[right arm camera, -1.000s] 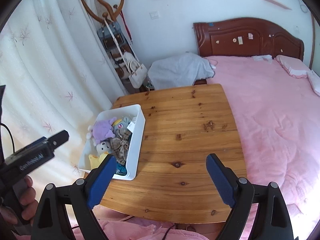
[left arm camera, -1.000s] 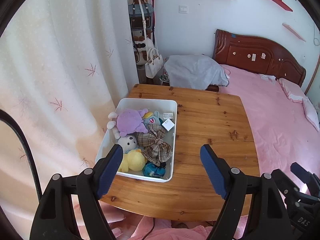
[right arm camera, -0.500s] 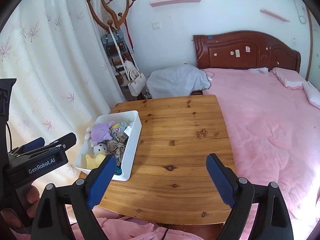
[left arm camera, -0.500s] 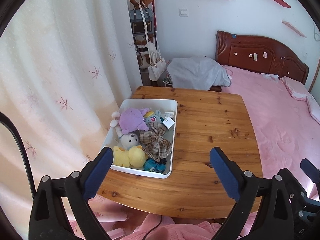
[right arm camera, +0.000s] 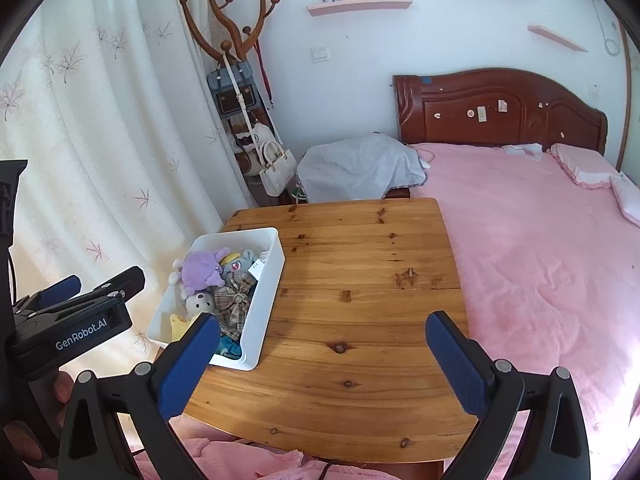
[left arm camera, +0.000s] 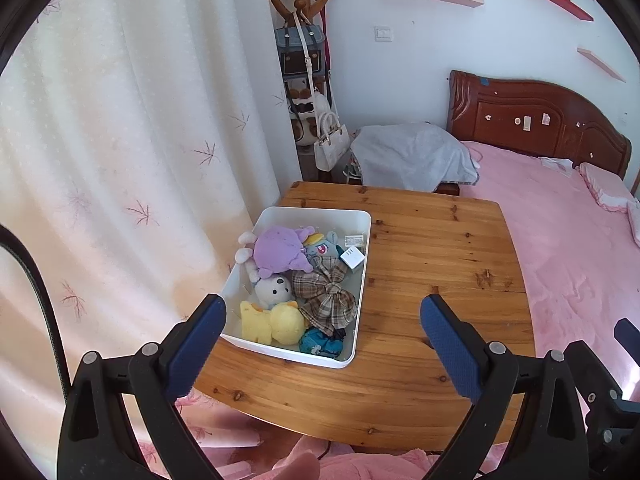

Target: Organize objects

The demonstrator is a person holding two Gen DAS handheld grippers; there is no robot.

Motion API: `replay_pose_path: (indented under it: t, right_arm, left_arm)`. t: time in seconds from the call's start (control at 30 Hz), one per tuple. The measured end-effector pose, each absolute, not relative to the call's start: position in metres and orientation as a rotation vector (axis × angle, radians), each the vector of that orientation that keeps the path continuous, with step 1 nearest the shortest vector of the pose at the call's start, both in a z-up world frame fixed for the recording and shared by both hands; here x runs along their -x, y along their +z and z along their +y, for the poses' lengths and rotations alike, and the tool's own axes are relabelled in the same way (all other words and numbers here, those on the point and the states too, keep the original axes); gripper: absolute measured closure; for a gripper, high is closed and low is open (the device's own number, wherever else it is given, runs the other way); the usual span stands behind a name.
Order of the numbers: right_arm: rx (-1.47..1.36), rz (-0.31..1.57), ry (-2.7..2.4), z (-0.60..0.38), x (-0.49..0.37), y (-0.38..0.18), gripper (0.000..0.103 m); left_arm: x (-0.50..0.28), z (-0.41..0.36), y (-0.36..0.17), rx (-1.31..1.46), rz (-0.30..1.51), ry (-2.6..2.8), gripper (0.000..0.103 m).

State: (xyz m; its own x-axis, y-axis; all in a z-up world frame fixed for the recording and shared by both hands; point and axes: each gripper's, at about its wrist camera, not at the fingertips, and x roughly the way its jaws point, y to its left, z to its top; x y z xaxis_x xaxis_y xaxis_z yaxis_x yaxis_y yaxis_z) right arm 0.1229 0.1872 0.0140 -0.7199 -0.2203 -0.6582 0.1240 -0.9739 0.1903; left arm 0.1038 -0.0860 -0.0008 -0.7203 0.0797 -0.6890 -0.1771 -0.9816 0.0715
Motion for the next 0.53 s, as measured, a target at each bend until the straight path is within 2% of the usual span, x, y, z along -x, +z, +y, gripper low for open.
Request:
replay_pose_path:
  t: [0.53]
  right_arm:
    - [-1.083,-0.182,-2.727,0.1842,-0.113,0.0123,0.0]
  left_arm:
    - [-0.0995,-0.0828,-0.004,1.11,0.21,2.796,0.004]
